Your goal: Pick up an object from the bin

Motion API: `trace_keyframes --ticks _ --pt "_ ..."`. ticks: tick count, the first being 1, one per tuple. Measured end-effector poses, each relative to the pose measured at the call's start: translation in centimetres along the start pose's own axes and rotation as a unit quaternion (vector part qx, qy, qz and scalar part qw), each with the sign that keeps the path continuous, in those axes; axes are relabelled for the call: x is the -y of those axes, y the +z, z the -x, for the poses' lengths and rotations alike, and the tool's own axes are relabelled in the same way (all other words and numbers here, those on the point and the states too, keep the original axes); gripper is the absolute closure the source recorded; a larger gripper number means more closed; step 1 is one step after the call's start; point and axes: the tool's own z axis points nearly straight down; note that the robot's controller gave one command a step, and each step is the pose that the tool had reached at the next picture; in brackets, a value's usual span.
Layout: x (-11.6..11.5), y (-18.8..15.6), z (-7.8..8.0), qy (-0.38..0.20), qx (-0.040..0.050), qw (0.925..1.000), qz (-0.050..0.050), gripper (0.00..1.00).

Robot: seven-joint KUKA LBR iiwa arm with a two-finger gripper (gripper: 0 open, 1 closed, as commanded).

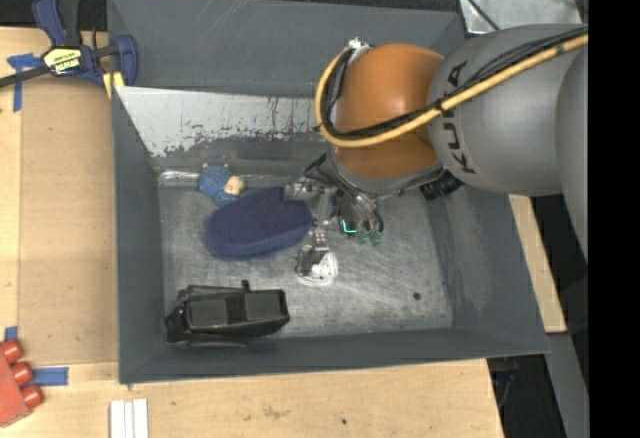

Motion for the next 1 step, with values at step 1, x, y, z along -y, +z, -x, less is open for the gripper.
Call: trace_keyframes --ticks 1 --pt "-1.86 6.62 2.51 0.091 0.0117 0.9958 0.002 0.00"
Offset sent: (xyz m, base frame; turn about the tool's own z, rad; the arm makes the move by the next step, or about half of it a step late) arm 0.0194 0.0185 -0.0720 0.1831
